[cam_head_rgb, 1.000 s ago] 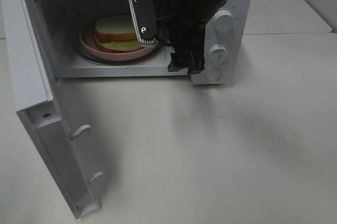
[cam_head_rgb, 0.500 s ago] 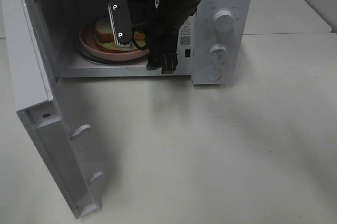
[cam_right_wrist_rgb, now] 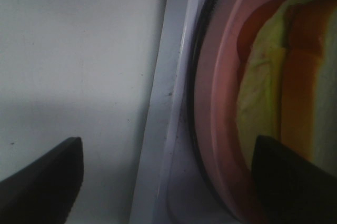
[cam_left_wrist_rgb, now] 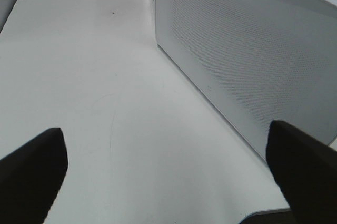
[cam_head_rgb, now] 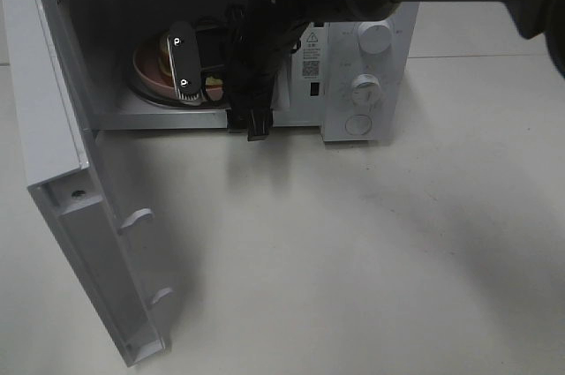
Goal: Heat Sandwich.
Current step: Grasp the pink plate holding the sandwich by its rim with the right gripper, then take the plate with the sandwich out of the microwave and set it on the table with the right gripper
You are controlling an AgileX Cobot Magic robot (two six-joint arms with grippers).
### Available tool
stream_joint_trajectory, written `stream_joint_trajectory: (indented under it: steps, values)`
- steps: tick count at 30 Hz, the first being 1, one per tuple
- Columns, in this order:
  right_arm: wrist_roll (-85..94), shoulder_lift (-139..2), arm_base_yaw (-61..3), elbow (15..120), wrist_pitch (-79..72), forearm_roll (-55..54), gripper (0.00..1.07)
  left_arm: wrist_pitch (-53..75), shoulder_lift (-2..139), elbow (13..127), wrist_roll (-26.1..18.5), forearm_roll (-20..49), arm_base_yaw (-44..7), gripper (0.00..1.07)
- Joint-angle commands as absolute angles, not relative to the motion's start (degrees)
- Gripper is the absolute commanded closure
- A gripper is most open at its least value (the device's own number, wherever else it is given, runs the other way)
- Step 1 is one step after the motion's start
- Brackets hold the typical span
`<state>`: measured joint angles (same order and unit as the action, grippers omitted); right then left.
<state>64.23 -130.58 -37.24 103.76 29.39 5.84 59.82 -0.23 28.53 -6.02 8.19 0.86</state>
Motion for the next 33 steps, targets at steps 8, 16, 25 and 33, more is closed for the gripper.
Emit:
stream_joint_trajectory:
  steps: [8, 16, 25, 33]
  values:
    - [63.8, -137.3, -37.5, 113.4, 31.3, 3.8, 0.27, 59.4, -1.4, 28.3, -5.7, 7.7, 0.9, 0.09]
    - [63.8, -138.4, -37.5, 114.9, 32.9, 3.8, 0.42, 59.4, -1.4, 28.3, -5.7, 7.5, 0.9, 0.09]
    - [61.7, -138.4, -37.3, 114.9, 33.6, 3.8, 1.07, 59.4, -1.4, 28.3, -5.7, 7.2, 0.9, 0.09]
    - [60.9, -138.4, -37.3, 114.9, 33.5, 3.8, 1.07, 59.4, -1.4, 28.3, -5.7, 6.9, 0.9, 0.09]
